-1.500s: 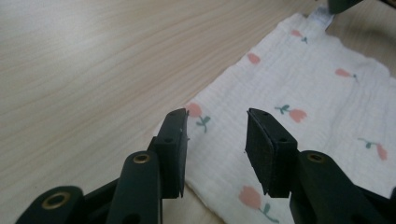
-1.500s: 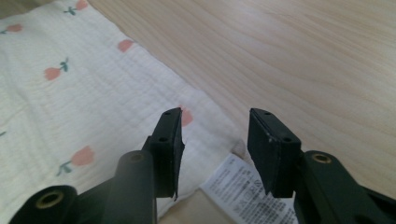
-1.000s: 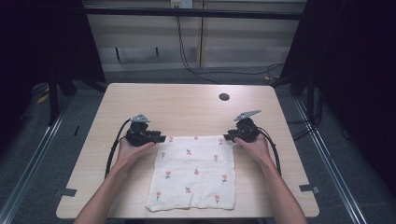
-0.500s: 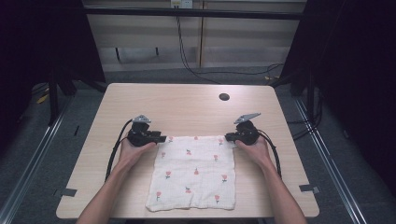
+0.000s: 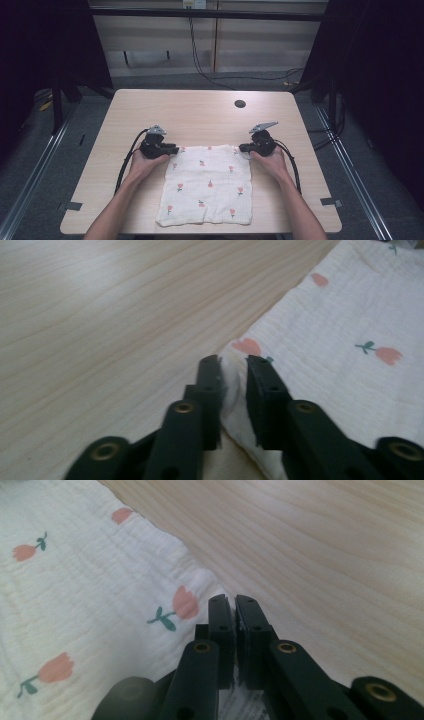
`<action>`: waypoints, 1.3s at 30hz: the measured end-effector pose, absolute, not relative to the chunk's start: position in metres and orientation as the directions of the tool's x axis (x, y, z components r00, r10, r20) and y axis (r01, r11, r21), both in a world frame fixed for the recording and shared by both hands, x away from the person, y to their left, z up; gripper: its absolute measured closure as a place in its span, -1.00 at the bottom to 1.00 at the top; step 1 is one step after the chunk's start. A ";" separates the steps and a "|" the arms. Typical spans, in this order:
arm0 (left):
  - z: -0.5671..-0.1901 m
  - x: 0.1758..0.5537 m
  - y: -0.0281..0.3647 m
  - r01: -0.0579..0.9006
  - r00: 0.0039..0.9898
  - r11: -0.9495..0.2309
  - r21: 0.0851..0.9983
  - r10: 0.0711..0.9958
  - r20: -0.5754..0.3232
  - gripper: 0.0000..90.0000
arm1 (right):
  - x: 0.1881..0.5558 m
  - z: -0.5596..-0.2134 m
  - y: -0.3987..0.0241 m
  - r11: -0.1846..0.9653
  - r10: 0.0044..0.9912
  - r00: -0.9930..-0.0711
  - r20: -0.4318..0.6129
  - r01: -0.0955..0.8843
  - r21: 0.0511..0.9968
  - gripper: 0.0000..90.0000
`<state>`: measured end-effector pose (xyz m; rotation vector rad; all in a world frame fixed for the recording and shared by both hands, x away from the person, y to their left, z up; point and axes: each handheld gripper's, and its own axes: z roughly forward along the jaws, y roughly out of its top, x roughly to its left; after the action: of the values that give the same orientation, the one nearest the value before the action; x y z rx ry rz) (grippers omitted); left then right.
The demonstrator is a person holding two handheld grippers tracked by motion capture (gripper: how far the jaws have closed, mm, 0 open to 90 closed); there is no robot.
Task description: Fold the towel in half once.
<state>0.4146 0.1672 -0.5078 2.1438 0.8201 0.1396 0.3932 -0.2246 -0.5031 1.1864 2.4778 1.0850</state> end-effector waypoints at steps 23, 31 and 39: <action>-0.469 0.405 0.187 0.472 0.795 -0.332 0.817 0.560 -0.233 0.92 | 0.382 -0.480 -0.236 0.289 0.737 -0.647 0.197 0.565 0.773 0.94; -0.463 0.403 0.188 0.464 0.803 -0.303 0.832 0.541 -0.250 0.92 | 0.379 -0.469 -0.238 0.246 0.712 -0.665 0.224 0.535 0.808 0.95; -0.452 0.403 0.188 0.443 0.808 -0.267 0.856 0.532 -0.252 0.92 | 0.382 -0.456 -0.237 0.248 0.696 -0.682 0.226 0.524 0.815 0.95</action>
<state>0.4026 0.1881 -0.4525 1.9044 0.7347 0.1030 0.3821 -0.2367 -0.4557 1.1546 2.3322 1.4099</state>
